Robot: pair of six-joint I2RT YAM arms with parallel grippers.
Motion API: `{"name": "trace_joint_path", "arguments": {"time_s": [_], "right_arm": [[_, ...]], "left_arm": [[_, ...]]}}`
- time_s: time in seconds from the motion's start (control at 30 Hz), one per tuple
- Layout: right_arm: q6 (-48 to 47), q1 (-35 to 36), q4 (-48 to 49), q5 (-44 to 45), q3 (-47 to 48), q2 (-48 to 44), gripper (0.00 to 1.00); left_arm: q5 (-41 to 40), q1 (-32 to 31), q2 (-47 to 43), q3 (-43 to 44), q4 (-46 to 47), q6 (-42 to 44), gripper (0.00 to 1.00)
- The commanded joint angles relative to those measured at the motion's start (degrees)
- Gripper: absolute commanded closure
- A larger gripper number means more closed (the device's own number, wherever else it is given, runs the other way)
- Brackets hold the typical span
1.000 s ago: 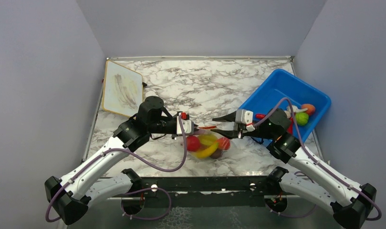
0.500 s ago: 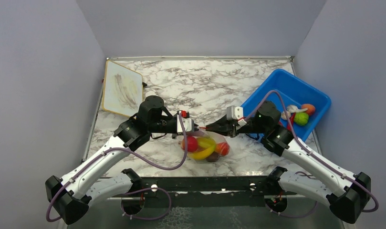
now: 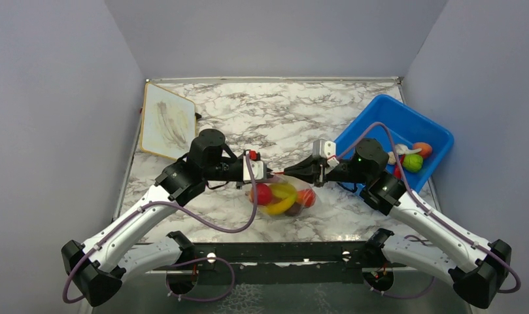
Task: Place the food in the zip-top bag and seal the zipper
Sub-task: Zip the zipper food storage bag at the center of the board.
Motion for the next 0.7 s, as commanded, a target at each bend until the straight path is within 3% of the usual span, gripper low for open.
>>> {"name": "trace_joint_path", "arguments": {"time_s": [0.0,0.23,0.67], "right_arm": [[-2.1,0.0,-2.9,6.0,2.8,-1.2,0.99],[-2.0,0.0,-8.3,9.0,6.2,-0.5,0.99],[-3.9,-0.1,-10.0,24.7,7.3,-2.0,0.99]], "left_arm": [[-2.4,0.2,-2.4,2.2,-2.0,2.1,1.0],[-5.1,0.2,-5.0,0.8,-4.3,2.3,1.0],[-15.6,0.1,-9.6,0.3,-11.0,3.1,1.0]]}}
